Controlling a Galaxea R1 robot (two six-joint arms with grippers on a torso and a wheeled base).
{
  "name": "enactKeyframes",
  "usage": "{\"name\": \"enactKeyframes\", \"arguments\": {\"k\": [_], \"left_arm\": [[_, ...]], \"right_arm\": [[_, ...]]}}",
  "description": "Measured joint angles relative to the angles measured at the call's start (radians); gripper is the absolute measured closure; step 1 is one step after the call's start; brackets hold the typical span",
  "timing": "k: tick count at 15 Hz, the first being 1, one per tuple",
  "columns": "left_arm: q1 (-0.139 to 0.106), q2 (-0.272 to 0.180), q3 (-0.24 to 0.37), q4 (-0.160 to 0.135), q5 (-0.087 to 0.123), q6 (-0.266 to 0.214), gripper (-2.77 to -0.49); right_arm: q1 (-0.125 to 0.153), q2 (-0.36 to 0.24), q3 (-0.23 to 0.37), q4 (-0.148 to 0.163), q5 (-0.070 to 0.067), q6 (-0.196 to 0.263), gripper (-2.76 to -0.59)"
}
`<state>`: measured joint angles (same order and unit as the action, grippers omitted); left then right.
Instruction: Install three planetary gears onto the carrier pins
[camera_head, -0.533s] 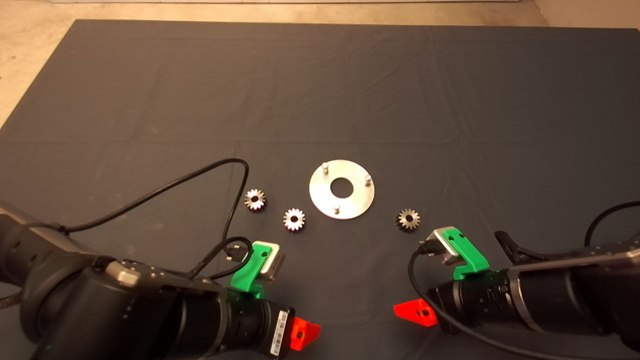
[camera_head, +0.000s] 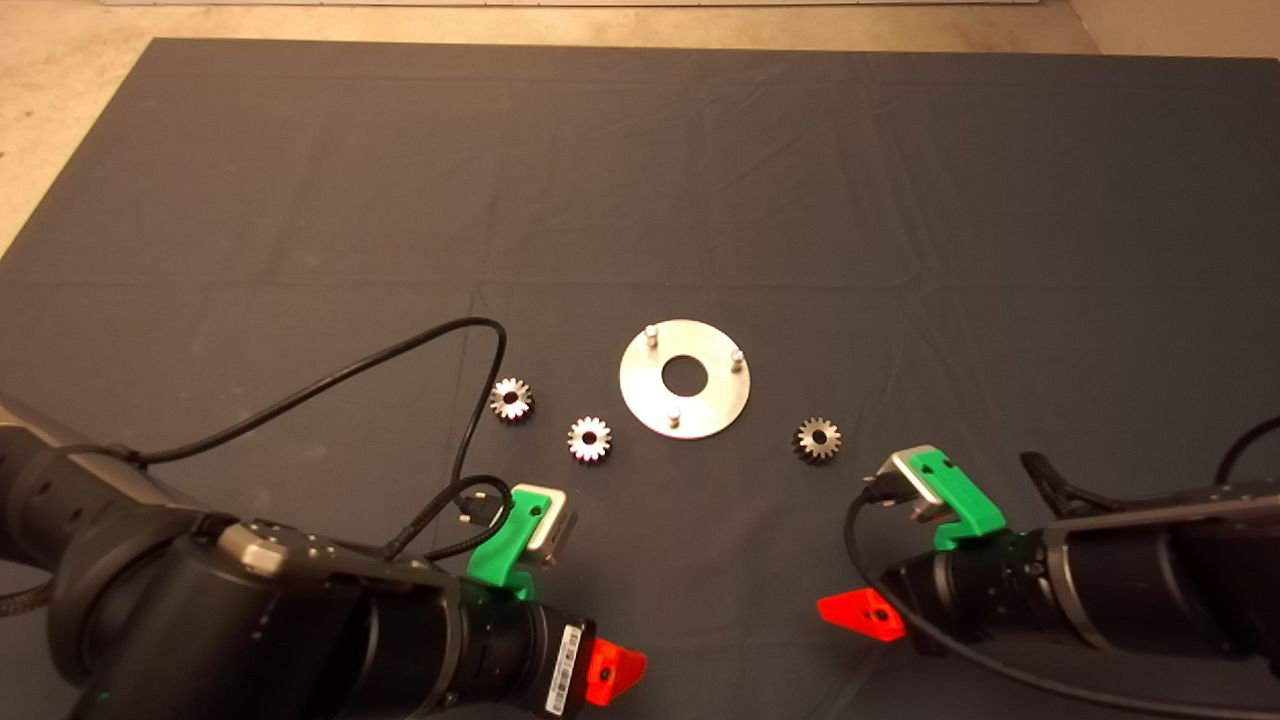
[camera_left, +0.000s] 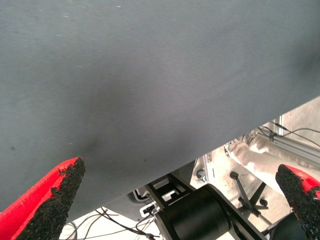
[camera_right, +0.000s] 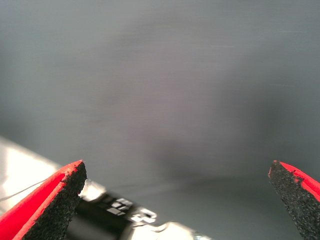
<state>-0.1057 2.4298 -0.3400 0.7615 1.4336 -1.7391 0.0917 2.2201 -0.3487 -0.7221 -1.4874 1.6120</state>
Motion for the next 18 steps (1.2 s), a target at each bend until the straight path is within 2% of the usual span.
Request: {"name": "enactKeyframes", "arguments": {"k": [2, 4, 6, 9, 12, 14, 15, 16, 17, 18], "left_arm": [[0.000, 0.009, 0.000, 0.000, -0.001, 0.000, -2.76], [0.000, 0.020, 0.000, 0.000, 0.000, 0.000, -2.76], [0.001, 0.033, 0.000, 0.000, -0.001, 0.000, -2.76], [0.001, 0.034, 0.000, 0.000, 0.000, 0.000, -2.76], [0.001, 0.056, 0.000, 0.000, 0.001, 0.000, -2.76], [0.001, 0.087, 0.000, 0.000, 0.003, 0.000, -2.76], [0.003, 0.104, 0.000, 0.000, 0.007, 0.000, -2.76], [0.004, 0.118, 0.000, -0.001, 0.017, 0.000, -2.76], [0.007, 0.124, 0.000, -0.001, 0.036, 0.000, -2.76], [0.010, 0.124, 0.000, -0.001, 0.068, 0.000, -2.76]], "right_arm": [[0.000, -0.046, 0.000, 0.000, -0.002, -0.028, -2.73], [0.015, -0.039, -0.001, 0.000, 0.001, -0.033, -2.73], [0.022, -0.028, -0.002, -0.001, 0.015, -0.046, -2.73], [0.022, -0.029, -0.016, 0.000, 0.057, -0.127, -2.73], [0.022, -0.028, -0.107, -0.001, 0.093, -0.192, -2.73], [0.032, -0.028, -0.148, 0.001, 0.136, -0.214, -2.73], [0.064, -0.025, -0.170, 0.005, 0.157, -0.231, -2.73], [0.101, -0.017, -0.194, 0.008, 0.165, -0.246, -2.73], [0.128, -0.009, -0.210, 0.013, 0.170, -0.255, -2.73], [0.144, -0.003, -0.218, 0.018, 0.177, -0.266, -2.73]]}}
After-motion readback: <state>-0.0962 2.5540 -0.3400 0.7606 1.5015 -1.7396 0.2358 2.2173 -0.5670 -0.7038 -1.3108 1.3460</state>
